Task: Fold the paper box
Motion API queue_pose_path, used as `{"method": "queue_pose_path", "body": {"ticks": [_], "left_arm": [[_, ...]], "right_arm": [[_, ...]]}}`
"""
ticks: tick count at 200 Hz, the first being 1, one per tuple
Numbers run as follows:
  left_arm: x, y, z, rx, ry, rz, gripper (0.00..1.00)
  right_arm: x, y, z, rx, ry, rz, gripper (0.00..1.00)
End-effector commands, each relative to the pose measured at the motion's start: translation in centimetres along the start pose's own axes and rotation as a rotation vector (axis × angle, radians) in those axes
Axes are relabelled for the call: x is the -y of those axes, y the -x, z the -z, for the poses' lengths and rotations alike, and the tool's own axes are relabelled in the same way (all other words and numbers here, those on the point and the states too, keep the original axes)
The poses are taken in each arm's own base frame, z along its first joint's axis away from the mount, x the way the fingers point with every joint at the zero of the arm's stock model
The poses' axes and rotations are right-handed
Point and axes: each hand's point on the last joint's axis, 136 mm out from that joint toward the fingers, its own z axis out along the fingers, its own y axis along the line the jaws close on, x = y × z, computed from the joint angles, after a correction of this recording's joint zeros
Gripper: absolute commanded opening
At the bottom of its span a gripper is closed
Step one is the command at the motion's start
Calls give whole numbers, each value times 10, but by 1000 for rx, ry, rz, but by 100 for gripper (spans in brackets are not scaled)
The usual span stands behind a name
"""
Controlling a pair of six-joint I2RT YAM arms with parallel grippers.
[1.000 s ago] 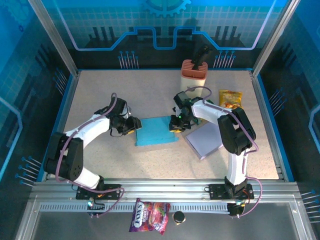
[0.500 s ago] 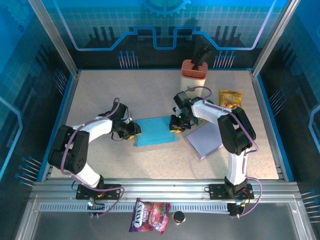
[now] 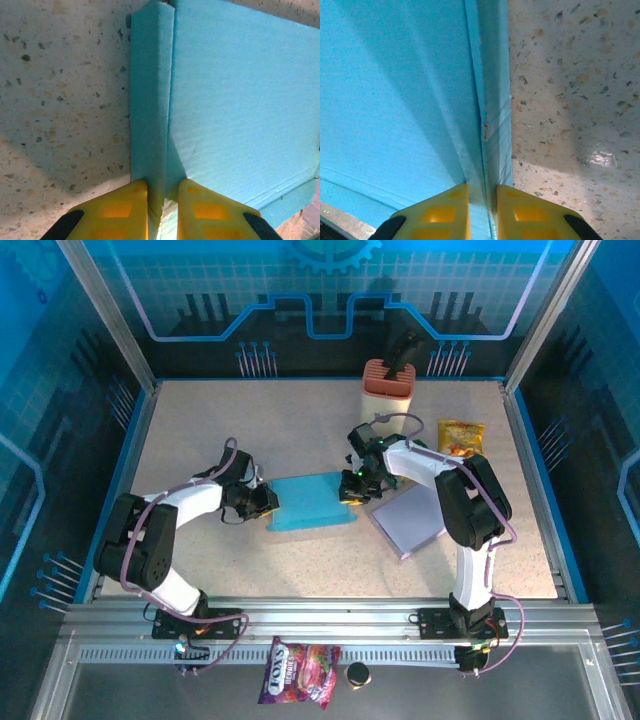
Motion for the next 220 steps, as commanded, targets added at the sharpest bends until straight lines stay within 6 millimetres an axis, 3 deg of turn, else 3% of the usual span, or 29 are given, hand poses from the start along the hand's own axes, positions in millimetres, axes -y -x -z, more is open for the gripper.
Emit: {"method": "queue_pose_path", "body": {"ticks": [1, 28, 52, 93, 131, 152, 171, 199, 220], "left_arm": [[-14, -19, -8, -55, 36, 35, 14], [-14, -18, -6, -52, 38, 33, 13], [-15, -18, -7, -54, 41, 34, 12], [-13, -18, -8, -57, 32, 39, 12], [-11, -17, -6, -54, 25, 40, 11], [-12, -18, -7, -56, 27, 39, 9], [-12, -19, -6, -50, 22, 41, 5], [-11, -18, -7, -31, -19, 55, 4], [-13, -19, -8, -19, -37, 67, 4]], "right_arm": [[6, -8, -3, -25, 4, -6, 29], [8, -5, 4, -5, 6, 8, 45], [11, -7, -5, -30, 9, -4, 48], [11, -9, -19, -54, 12, -21, 32], [9, -8, -15, -46, 20, -17, 21], [6, -5, -9, -29, 34, -9, 19], [2, -1, -1, 2, 64, 20, 29], [-5, 7, 12, 49, 111, 88, 53], [-7, 10, 15, 56, 139, 114, 60]]}}
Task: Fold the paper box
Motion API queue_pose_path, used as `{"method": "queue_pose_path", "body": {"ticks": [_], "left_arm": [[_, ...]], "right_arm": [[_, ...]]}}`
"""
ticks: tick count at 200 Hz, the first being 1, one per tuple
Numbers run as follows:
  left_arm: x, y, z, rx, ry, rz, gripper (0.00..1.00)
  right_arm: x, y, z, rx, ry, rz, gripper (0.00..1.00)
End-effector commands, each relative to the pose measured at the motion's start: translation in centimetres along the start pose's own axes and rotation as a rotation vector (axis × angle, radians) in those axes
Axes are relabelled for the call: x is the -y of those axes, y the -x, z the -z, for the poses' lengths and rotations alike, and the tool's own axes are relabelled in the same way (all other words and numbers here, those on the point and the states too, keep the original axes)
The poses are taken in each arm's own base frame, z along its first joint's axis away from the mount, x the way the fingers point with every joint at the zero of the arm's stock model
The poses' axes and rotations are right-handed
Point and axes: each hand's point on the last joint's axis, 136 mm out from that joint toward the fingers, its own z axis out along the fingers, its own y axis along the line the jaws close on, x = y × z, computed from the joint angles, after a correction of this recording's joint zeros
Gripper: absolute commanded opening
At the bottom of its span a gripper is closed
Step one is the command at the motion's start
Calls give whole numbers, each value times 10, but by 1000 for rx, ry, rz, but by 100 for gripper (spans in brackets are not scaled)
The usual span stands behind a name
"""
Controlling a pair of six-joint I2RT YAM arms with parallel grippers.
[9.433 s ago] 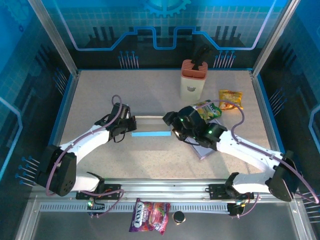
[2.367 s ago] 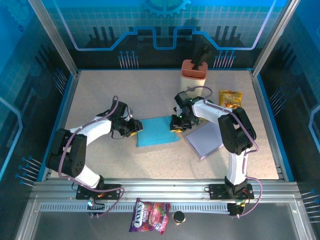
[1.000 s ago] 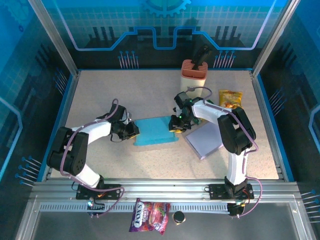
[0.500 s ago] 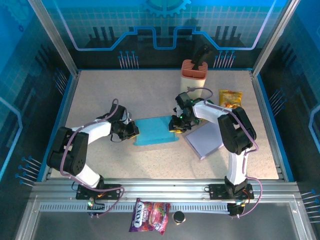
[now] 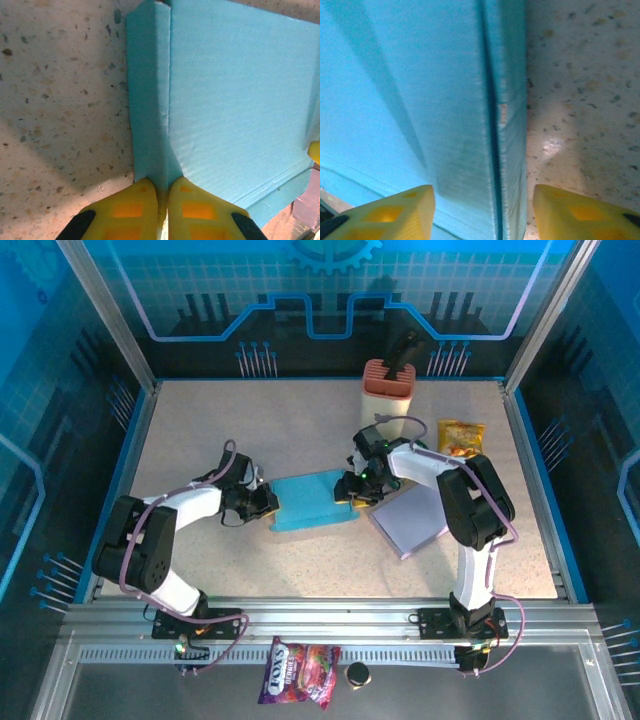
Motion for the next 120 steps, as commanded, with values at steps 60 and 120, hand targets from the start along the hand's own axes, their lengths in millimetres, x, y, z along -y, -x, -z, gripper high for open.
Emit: {"method": "queue_pose_path", "body": {"ticks": [60, 120], "left_arm": [[-28, -21, -4, -26, -6, 115, 3], [-41, -25, -3, -16, -34, 183, 2]], "right_arm": [[0, 19, 19, 36, 137, 62, 73], [-11, 22, 9, 0, 262, 78, 74]]}}
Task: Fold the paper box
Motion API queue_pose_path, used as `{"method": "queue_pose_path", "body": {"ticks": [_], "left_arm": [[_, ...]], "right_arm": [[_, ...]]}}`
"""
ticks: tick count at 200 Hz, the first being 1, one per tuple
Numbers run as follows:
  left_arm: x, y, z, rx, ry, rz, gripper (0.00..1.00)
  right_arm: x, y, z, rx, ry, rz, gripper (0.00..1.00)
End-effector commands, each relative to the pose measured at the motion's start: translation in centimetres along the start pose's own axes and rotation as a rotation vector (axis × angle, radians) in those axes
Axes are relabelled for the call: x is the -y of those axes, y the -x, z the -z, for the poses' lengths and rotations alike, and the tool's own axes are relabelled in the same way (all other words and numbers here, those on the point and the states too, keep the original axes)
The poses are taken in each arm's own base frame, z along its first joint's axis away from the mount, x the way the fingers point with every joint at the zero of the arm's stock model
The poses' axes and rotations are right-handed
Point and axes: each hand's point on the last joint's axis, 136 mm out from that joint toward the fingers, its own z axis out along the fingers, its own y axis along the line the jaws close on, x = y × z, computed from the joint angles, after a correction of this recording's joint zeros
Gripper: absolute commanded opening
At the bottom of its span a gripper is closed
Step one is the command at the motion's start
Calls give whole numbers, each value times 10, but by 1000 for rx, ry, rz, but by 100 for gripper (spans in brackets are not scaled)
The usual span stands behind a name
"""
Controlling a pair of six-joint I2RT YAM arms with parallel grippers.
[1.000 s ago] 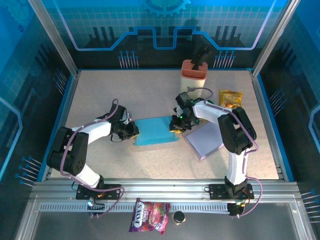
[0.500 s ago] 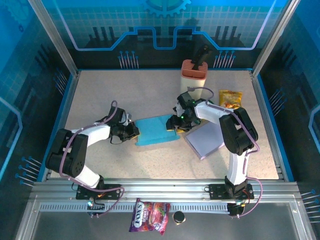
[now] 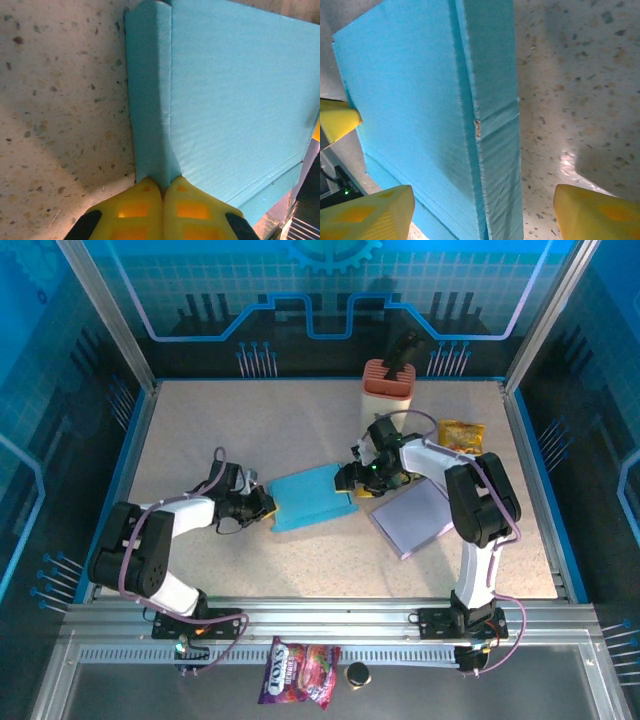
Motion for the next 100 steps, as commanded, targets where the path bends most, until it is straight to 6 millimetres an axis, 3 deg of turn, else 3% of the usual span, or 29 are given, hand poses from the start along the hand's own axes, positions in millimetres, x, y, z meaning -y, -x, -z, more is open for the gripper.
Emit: {"method": "queue_pose_path", "body": {"ticks": [1, 36, 100], "left_arm": [[-37, -23, 0, -48, 90, 115, 2], [-43, -24, 2, -43, 84, 128, 2], [-37, -18, 2, -34, 61, 117, 3]], "right_arm": [[-6, 2, -8, -27, 94, 13, 74], [-23, 10, -14, -30, 205, 14, 72], [-61, 15, -11, 7, 344, -1, 54]]}}
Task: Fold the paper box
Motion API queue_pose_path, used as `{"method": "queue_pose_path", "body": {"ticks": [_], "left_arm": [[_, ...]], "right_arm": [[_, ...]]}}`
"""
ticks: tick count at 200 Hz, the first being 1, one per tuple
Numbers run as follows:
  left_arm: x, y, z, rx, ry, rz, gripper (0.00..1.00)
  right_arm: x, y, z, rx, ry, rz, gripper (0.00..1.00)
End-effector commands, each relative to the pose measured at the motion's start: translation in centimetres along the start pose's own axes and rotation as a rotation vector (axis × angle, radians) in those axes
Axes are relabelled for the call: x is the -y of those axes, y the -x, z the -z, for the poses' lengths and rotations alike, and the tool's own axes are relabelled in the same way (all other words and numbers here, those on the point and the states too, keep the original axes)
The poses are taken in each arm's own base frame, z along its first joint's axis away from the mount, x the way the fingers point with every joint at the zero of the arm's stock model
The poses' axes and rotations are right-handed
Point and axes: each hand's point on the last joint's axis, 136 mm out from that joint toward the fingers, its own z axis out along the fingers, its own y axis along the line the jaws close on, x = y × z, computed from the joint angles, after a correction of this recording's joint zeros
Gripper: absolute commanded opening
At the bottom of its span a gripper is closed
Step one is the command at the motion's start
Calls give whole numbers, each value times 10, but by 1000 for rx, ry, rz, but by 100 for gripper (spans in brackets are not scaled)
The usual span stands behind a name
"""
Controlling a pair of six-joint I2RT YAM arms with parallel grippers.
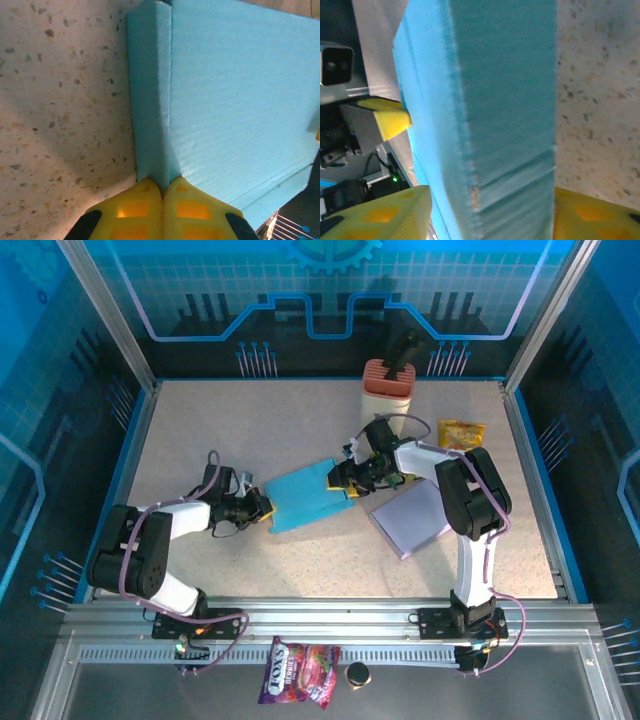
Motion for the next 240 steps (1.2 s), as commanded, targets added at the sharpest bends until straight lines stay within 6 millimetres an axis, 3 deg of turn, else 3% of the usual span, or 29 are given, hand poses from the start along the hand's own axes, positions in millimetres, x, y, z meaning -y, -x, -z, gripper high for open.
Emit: {"method": "queue_pose_path", "body": {"ticks": [1, 40, 71, 87, 115, 138, 151, 169, 240], "left_arm": [[-33, -18, -1, -40, 105, 92, 3], [-5, -2, 10, 4, 52, 3, 10], [36, 11, 38, 90, 28, -231, 32], [62, 11, 56, 150, 4, -398, 44], [109, -11, 81, 201, -72, -743, 55], [133, -49, 90, 139, -116, -1028, 58], [133, -71, 89, 73, -109, -1177, 60], [126, -84, 88, 17, -33, -1313, 63], [109, -78, 65, -51, 178, -1578, 76]], "right_arm": [[-31, 4, -1, 22, 116, 12, 54], [-38, -1, 2, 34, 150, -60, 40], [-37, -3, 8, 45, 182, -193, 27], [-37, -2, 14, 59, 207, -275, 26], [-38, -7, 23, 52, 217, -410, 24], [-35, -14, 28, 12, 215, -570, 22], [-34, -18, 33, 6, 218, -654, 22], [-37, -23, 38, -18, 227, -736, 21], [-49, -43, 51, -100, 177, -869, 23]]}}
